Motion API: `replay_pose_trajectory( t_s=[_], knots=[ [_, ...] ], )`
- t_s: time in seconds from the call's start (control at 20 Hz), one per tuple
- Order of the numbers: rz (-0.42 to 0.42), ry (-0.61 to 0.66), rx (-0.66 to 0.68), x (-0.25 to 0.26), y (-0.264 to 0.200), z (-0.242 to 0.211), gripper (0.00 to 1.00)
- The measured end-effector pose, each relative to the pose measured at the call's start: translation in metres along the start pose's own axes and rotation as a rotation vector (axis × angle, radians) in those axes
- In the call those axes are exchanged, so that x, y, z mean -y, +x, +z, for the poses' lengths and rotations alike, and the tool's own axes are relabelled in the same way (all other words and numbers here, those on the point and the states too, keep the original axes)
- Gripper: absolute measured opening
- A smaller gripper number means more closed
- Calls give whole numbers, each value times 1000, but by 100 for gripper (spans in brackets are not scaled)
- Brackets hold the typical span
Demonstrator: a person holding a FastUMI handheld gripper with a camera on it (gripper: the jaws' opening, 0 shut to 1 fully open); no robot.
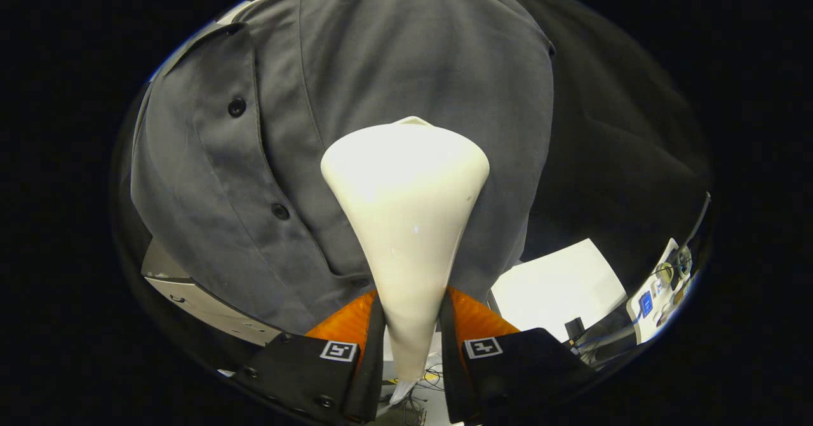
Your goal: Iron the clothes twice with a garment steamer, once on the left side and once on the right side.
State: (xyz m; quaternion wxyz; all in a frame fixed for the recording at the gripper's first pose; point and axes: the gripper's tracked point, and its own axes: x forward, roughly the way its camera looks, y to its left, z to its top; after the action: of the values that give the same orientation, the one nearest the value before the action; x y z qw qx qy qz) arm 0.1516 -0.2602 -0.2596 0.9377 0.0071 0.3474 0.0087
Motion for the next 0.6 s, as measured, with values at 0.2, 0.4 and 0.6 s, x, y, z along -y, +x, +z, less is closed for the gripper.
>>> replay_pose_trajectory(
  t_s=[0.2,0.4,0.6],
  knots=[
    [-6,6,-45,8,14,-21,47],
    [-19,8,-88,18,23,-40,48],
    [-35,9,-129,28,32,-62,48]
  ],
)
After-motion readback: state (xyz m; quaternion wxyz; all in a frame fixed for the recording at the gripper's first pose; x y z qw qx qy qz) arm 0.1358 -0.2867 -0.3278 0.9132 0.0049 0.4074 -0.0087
